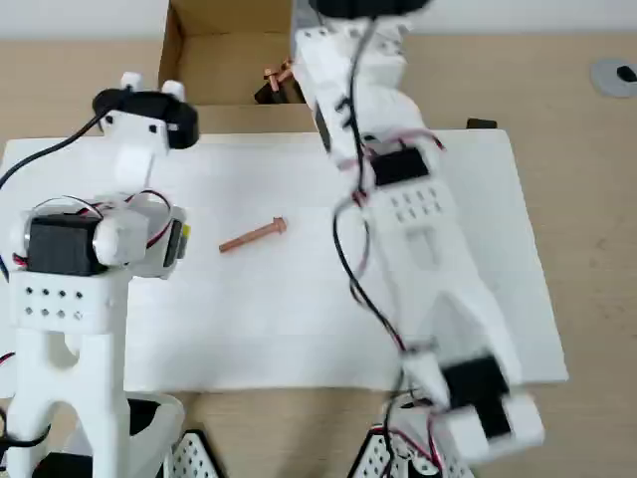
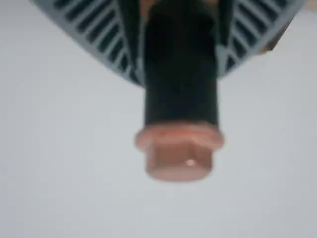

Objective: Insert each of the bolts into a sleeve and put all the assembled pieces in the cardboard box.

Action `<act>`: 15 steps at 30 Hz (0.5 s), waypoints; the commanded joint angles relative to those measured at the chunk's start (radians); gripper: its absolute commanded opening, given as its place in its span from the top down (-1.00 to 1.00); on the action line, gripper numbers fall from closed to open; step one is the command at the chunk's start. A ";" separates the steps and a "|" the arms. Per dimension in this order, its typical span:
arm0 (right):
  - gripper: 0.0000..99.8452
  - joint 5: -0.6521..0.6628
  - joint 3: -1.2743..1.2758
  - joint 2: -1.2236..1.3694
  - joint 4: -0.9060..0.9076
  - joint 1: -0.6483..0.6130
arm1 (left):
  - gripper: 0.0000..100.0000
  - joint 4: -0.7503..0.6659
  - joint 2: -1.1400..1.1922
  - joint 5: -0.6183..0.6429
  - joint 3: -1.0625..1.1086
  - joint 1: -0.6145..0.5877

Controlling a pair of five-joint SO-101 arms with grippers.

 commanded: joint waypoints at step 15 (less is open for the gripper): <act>0.98 0.002 -1.078 1.017 0.238 0.030 | 0.81 -0.190 -0.013 -0.078 0.230 -0.117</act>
